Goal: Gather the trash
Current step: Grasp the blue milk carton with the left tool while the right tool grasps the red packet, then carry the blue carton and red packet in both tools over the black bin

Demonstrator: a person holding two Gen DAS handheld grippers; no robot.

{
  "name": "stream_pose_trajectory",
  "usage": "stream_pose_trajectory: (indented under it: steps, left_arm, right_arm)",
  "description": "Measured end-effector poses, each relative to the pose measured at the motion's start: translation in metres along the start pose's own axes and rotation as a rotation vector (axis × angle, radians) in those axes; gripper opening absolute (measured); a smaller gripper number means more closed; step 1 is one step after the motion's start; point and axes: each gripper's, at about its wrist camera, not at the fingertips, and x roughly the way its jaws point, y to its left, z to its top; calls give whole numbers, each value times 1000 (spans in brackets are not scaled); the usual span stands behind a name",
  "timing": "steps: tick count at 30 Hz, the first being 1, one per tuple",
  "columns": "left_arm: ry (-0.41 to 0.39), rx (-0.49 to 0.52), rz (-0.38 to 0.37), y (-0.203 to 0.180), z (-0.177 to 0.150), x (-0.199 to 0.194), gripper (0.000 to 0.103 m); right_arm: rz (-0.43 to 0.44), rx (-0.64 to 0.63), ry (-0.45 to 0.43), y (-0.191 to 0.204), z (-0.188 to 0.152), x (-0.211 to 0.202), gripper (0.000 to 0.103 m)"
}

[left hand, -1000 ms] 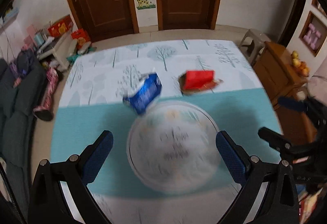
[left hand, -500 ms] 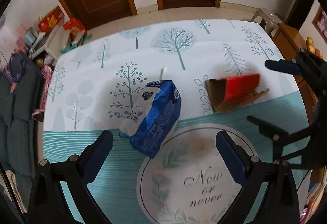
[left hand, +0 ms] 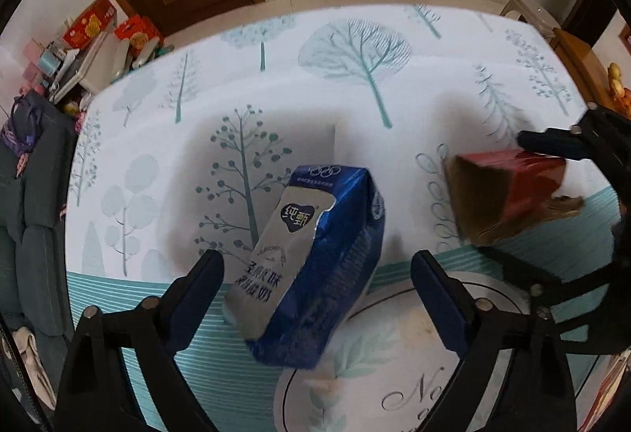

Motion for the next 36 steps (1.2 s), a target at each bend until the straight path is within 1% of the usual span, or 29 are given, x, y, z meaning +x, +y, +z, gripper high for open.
stream_pose_trajectory:
  steps: [1, 2, 3, 4, 5, 6, 7, 8, 9, 10, 11, 12, 13, 17, 20, 25, 28, 36]
  left_arm:
    - [8, -4, -2, 1, 1, 3, 89]
    - [19, -10, -6, 2, 1, 7, 85]
    - [24, -14, -4, 2, 1, 10, 81]
    - [27, -21, -2, 3, 1, 13, 80]
    - [21, -32, -16, 5, 0, 13, 78]
    - [18, -42, -23, 6, 0, 13, 77]
    - [13, -57, -32, 7, -1, 13, 76]
    - [9, -64, -39, 8, -2, 13, 73]
    - [1, -70, -51, 8, -3, 12, 61]
    - [-8, -83, -75, 9, -5, 10, 55]
    - [-10, -91, -77, 8, -6, 9, 41]
    - [-21, -97, -70, 7, -9, 7, 20]
    - [-21, -101, -55, 5, -11, 6, 17]
    - [-23, -108, -46, 2, -22, 2, 16]
    - [-26, -122, -62, 4, -33, -4, 16]
    - [-41, -101, -141, -1, -70, -28, 16]
    - [-67, -65, -202, -6, -102, -54, 16]
    - [-132, 3, -330, -9, -183, -132, 16]
  right_arm:
    - [4, 19, -5, -1, 0, 0, 76]
    - [14, 44, -11, -2, -2, -2, 74]
    - [26, 59, -15, -3, -3, -3, 65]
    - [29, 75, -16, -4, -5, -4, 64]
    - [32, 97, -16, -5, -7, -7, 63]
    - [34, 117, -16, -6, -8, -8, 56]
    - [27, 140, -16, -8, -9, -8, 51]
    - [17, 169, -20, -10, -11, -10, 48]
    - [30, 202, -22, -13, -13, -13, 47]
    - [45, 241, -29, -16, -16, -16, 46]
    - [57, 276, -31, -18, -20, -18, 45]
    - [69, 309, -32, -20, -23, -21, 44]
    - [84, 340, -33, -21, -26, -23, 44]
    - [139, 444, -34, -19, -43, -34, 39]
    - [173, 507, -40, -10, -57, -46, 37]
    - [217, 628, -78, 10, -83, -74, 37]
    - [237, 716, -119, 29, -101, -99, 37]
    - [223, 913, -216, 106, -139, -175, 37]
